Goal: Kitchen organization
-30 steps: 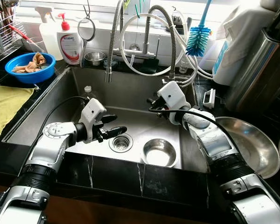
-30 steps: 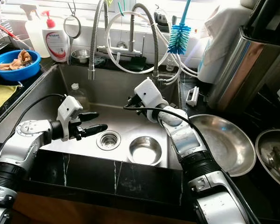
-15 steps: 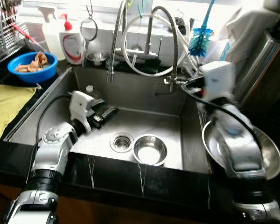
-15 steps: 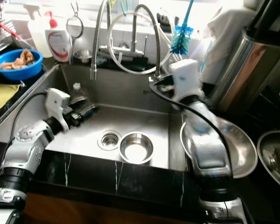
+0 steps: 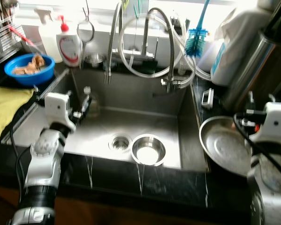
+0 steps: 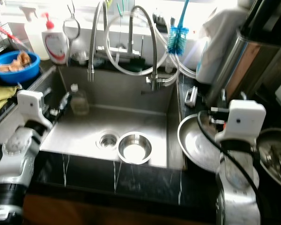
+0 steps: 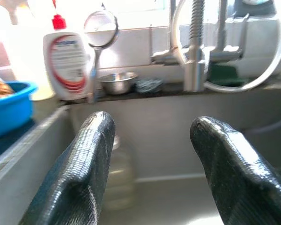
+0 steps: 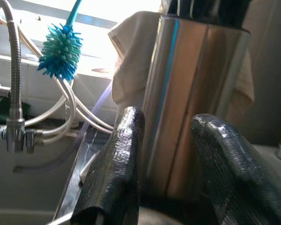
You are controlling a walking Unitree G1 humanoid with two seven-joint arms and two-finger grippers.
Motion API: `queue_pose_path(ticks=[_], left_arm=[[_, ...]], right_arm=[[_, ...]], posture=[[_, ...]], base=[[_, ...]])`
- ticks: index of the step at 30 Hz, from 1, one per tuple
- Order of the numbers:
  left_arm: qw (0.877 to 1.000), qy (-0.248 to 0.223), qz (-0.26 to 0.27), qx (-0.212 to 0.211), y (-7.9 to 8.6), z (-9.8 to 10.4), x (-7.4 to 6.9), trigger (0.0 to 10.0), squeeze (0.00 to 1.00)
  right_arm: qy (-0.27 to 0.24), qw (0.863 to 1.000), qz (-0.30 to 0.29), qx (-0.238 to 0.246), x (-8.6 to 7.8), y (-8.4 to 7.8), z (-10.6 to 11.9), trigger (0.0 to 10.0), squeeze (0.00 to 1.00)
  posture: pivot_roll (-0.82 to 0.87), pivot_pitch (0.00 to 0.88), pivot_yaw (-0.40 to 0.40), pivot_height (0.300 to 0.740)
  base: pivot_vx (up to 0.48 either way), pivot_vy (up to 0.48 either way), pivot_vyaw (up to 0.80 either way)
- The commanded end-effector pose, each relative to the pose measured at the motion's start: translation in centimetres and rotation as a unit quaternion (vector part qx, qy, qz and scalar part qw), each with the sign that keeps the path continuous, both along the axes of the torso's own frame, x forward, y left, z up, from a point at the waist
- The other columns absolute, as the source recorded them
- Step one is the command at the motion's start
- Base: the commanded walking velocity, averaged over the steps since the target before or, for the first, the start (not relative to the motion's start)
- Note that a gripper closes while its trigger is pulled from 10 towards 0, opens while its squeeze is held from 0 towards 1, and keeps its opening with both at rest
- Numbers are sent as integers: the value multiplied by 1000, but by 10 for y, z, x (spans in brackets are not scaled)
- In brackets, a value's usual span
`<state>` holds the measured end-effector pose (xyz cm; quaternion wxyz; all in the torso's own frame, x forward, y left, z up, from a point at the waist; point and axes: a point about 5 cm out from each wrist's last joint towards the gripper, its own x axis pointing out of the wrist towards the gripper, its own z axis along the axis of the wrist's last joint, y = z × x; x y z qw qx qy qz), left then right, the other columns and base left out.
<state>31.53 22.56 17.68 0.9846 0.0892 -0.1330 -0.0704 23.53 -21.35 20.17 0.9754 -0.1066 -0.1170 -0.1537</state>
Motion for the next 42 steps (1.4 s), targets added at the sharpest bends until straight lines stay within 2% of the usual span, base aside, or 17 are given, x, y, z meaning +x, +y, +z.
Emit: queue_pose_path(ticks=[1,9,12,15,22,24,31,35,39,42], left_arm=[[1000,-18,9,20,3,8,-5,10000,0],[998,-5,38,52,17,11,-38,10000,0],[998,2,33,60,17,10,-45,10000,0],[997,12,48,59,24,8,-51,10000,0],[997,14,50,53,22,7,-47,10000,0],[998,18,43,45,16,5,-45,10000,0],[999,19,30,35,7,8,-39,10000,0],[999,20,29,32,7,8,-37,10000,0],[999,23,24,33,5,7,-36,10000,0],[999,23,23,33,5,7,-34,10000,0]], right_arm=[[-5,1000,-10,-4,-5,-1,4,10000,0],[11,1000,-22,9,-15,-3,-6,10000,0],[17,1000,-24,12,-18,-2,-8,10000,0],[28,999,-31,15,-24,-3,-14,10000,0],[49,998,-38,30,-33,-2,-26,10000,0],[58,996,-53,53,-36,-2,-31,10000,0],[58,991,-70,94,-37,1,-33,10000,0],[54,989,-86,112,-46,3,-32,10000,0],[57,988,-83,115,-52,9,-32,10000,0],[73,991,-66,95,-55,19,-32,10000,0]], posture=[[-30,0,-44,740],[-20,0,-35,740],[-17,0,-34,740],[-16,0,-29,740],[-21,0,-27,740],[-25,0,-24,740],[-25,0,-23,740],[-34,0,-16,740],[-38,0,-11,740],[-43,0,-7,740]], base=[[0,0,0],[0,0,0],[0,0,0],[0,0,0],[0,0,0],[0,0,0],[0,0,0],[0,0,0],[0,0,0],[0,0,0]])
